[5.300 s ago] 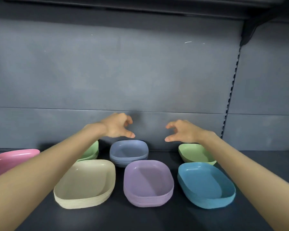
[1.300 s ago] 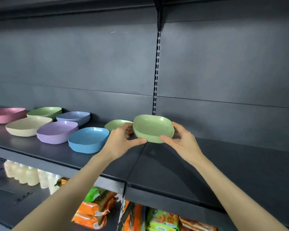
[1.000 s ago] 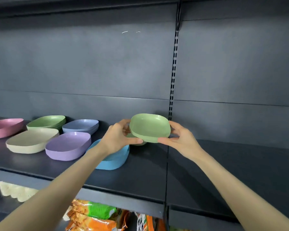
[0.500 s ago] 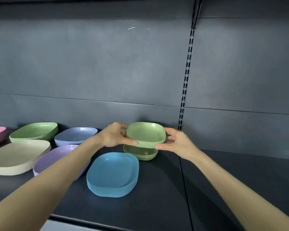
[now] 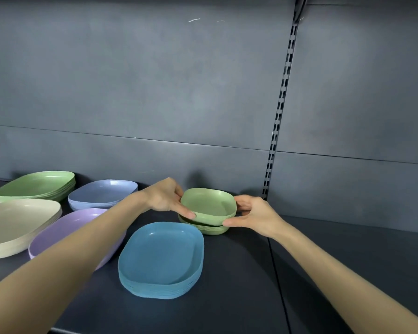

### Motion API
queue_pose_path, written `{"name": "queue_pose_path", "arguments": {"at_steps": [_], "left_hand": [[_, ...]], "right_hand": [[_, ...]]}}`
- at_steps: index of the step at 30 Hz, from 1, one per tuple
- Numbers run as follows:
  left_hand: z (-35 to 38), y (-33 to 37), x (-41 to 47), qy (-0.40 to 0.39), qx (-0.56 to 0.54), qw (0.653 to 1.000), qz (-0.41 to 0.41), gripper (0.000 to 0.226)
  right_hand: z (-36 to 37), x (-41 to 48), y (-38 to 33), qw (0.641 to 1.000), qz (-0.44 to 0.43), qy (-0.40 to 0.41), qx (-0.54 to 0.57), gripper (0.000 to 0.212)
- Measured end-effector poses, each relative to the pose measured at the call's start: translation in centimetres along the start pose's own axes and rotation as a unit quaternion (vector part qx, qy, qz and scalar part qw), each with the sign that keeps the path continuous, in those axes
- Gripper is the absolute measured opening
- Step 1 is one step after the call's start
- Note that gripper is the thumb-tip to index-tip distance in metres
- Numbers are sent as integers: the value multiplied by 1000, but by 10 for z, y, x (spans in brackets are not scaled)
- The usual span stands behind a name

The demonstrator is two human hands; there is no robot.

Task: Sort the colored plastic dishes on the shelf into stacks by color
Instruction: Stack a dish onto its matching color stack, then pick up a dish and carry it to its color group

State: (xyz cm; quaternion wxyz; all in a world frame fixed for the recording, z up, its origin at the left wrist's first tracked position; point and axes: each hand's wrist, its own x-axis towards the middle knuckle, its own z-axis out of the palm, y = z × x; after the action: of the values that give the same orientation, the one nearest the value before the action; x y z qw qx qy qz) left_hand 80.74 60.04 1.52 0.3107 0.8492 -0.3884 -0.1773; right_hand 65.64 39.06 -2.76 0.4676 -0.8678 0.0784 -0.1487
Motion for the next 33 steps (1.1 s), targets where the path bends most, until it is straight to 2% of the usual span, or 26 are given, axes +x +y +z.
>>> {"name": "queue_pose_path", "arguments": {"at_steps": [9,12,21,25,27,32,33], "left_hand": [[-2,-15,10,-36,60,997,15,82],[-2,-16,10,-48,63,996,25,77],[-6,-8,15,-70,78,993,53,75],[-7,-11,21,-71,88,992,49,84],[-7,-10,20,-71,101,991,46,81],[-6,21,5,-48,152,986,54,51],[-6,30,2,-39,165,984,60,60]], "right_hand": [[12,-3,-6,999,21,8,-47,58],[13,-4,-6,998,31,15,-52,64],[15,-7,-15,996,50,-6,-75,58],[16,-8,-17,995,58,-2,-86,60],[15,-9,-21,992,66,-2,-107,62],[-7,-22,-38,971,91,13,-220,76],[-15,-26,-43,963,94,21,-253,74]]}}
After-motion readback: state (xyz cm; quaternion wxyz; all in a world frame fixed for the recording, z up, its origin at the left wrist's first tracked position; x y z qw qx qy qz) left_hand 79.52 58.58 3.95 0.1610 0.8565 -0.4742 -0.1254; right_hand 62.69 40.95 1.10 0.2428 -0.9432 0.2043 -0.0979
